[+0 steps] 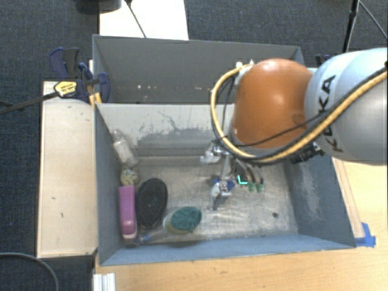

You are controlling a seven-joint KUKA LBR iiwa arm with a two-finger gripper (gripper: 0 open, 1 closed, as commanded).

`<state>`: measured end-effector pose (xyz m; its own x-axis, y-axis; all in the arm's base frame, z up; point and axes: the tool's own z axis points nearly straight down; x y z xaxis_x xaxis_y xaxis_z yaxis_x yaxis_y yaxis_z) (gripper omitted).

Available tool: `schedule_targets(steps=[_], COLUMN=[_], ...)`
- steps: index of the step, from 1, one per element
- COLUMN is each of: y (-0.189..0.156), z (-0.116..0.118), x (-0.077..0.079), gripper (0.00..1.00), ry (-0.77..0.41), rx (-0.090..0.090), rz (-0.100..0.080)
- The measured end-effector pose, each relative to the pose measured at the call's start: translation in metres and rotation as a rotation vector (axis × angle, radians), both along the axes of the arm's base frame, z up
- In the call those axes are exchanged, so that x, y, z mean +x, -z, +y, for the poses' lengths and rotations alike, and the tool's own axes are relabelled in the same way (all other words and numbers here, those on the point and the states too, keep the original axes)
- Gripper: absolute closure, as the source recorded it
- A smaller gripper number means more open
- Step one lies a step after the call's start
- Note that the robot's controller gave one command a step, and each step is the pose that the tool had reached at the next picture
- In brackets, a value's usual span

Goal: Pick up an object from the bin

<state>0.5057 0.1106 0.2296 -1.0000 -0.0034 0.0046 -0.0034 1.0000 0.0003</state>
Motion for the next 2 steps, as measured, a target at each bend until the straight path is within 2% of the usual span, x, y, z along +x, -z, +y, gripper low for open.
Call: schedule_targets(steps=[1,2], y=[0.149,0.153], z=[-0.020,-0.102], x=[0.026,0.020], gripper=[0.00,0.00], ry=[0.010,-0.423], rx=[-0.001,-0.001], rz=[-0.001,-0.008])
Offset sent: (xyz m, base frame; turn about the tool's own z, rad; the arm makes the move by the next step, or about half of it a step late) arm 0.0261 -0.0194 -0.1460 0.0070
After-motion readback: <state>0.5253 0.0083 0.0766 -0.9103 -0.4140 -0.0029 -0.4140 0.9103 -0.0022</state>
